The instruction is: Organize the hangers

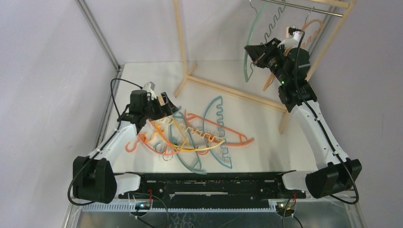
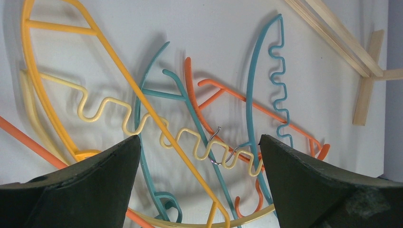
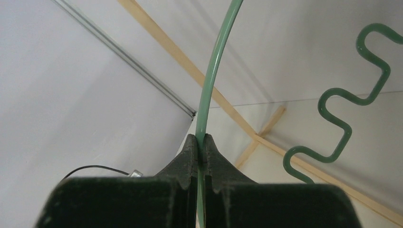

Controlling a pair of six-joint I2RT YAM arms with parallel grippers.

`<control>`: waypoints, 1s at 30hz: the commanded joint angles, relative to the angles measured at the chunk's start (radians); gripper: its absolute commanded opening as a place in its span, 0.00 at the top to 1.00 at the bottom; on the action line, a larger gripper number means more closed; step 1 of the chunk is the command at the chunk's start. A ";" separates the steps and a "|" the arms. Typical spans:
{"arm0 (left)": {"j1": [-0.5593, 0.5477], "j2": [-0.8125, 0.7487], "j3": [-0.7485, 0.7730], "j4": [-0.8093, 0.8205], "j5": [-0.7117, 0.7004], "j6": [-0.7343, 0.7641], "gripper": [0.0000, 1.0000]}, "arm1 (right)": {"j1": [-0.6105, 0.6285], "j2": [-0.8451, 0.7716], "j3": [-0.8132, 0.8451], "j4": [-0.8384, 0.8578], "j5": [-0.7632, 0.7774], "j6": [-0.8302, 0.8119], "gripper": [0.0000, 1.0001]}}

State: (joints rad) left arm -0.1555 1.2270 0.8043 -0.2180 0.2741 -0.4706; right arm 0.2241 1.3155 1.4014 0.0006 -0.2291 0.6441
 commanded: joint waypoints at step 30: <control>0.027 0.069 -0.004 0.052 -0.008 0.049 0.00 | 0.557 -0.113 0.142 -0.428 0.084 -0.503 0.38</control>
State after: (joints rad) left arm -0.1539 1.2980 0.8043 -0.1955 0.2913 -0.4522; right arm 0.7670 1.0798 1.4853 -0.2565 0.0937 0.1822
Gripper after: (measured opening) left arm 0.996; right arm 0.616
